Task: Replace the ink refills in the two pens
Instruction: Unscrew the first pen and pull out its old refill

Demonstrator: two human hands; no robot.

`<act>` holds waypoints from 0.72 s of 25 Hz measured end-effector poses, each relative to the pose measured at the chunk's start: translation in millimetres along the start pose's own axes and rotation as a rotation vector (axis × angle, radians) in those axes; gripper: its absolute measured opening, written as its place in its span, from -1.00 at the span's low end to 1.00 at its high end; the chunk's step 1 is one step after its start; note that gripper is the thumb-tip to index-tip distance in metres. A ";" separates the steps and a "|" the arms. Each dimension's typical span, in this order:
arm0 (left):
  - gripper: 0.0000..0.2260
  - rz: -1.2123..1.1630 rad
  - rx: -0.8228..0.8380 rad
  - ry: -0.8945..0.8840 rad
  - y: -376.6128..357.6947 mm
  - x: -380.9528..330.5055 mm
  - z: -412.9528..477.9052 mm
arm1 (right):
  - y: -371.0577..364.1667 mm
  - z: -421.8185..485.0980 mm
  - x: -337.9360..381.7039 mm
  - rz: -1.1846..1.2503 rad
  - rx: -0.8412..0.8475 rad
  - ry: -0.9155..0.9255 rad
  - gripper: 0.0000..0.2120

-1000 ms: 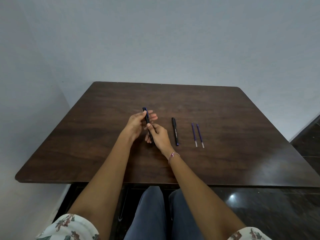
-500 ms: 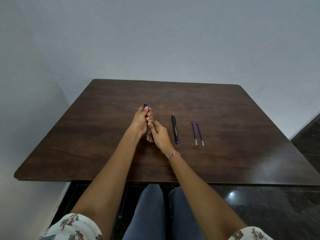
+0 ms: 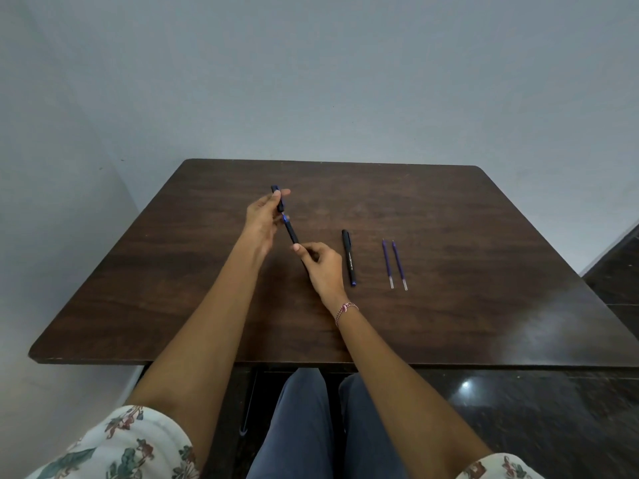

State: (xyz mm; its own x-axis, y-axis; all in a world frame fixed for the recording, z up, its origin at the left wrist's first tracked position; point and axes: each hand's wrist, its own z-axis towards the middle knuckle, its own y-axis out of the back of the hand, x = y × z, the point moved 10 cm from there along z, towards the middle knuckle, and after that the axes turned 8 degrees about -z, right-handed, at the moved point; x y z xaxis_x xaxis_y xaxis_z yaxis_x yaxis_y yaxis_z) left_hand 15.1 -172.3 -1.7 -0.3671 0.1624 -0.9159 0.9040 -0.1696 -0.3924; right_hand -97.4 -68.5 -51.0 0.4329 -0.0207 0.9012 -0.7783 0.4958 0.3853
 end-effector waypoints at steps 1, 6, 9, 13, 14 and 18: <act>-0.76 0.014 -0.045 -0.020 5.7 -7.6 4.5 | 0.0 0.2 -1.7 0.000 -0.008 -0.017 -0.74; -0.72 0.244 -0.264 -0.034 41.2 -8.3 14.3 | 5.6 -0.1 -4.9 0.012 -0.065 -0.061 -0.74; -0.75 0.513 -0.305 0.014 53.8 7.2 12.9 | 10.7 -0.7 -2.6 -0.004 -0.099 -0.050 -0.72; -0.71 0.968 -0.377 0.038 66.3 9.6 4.0 | 9.9 0.0 -4.2 -0.018 -0.086 -0.069 -0.69; -0.68 1.026 -0.387 0.042 67.4 9.4 2.3 | 9.3 0.3 -4.1 -0.029 -0.082 -0.070 -0.69; -0.61 1.084 -0.381 0.074 70.8 12.2 3.4 | 8.5 1.0 -3.4 -0.031 -0.079 -0.064 -0.69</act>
State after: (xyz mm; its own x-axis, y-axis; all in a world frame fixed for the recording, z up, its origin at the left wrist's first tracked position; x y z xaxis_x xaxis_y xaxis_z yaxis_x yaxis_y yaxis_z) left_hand 73.8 -185.5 -41.0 0.6463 0.1696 -0.7440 0.7488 0.0473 0.6611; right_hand -105.9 -65.0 -50.6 0.4240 -0.0910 0.9011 -0.7256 0.5613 0.3981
